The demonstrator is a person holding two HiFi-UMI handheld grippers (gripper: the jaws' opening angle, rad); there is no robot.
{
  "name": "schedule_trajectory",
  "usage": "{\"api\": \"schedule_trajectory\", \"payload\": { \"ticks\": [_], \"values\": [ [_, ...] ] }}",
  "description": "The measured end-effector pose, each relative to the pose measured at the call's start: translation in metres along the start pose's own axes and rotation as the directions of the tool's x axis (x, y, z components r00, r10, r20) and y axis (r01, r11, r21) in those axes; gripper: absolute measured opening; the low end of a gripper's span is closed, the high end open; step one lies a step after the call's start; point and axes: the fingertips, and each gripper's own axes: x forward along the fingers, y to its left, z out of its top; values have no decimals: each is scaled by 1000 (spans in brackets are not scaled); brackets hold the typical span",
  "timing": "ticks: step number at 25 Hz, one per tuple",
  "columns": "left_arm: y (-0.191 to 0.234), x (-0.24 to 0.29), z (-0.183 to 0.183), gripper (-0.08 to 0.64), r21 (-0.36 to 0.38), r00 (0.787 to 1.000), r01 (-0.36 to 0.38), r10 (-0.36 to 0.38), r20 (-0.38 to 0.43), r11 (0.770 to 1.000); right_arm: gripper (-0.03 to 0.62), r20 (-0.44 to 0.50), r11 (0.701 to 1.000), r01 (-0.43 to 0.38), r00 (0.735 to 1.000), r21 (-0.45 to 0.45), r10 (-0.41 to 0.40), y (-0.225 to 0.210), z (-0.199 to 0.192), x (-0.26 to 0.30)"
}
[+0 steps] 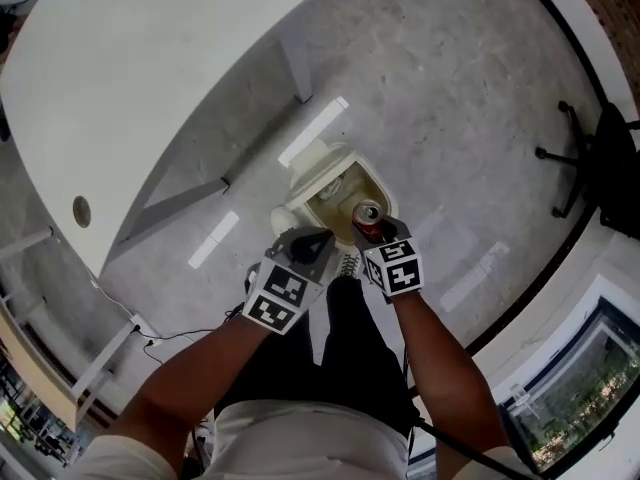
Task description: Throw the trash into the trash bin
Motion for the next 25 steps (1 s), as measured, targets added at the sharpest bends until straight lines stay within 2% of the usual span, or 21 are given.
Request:
{"api": "schedule_trajectory", "payload": {
  "ticks": [4,9,13,15,21,23,25],
  "values": [
    [28,38,-45,8,-8,995,-32,31,-94,999,175,-73,998,10,997,66,-6,-14,-29,46],
    [38,57,-51,8,-38,996,-44,41,-82,998,179,-90,988,29,996,154,-15,-36,-44,81],
    [36,59,-54,8,-32,997,-36,34,-73,999,189,-126,987,90,989,135,-73,-55,-49,102],
    [33,59,-56,8,-22,997,-30,29,-74,999,214,-150,986,119,984,115,-101,-61,-52,107],
    [42,56,-52,8,-38,997,-56,54,-60,998,223,-111,988,113,989,100,-102,-56,-42,98],
    [43,56,-50,9,-43,997,-63,61,-57,997,269,-106,990,118,988,76,-110,-55,-40,93],
    [42,57,-48,8,-44,997,-65,63,-53,997,273,-111,992,113,988,59,-106,-55,-39,92]
  ]
}}
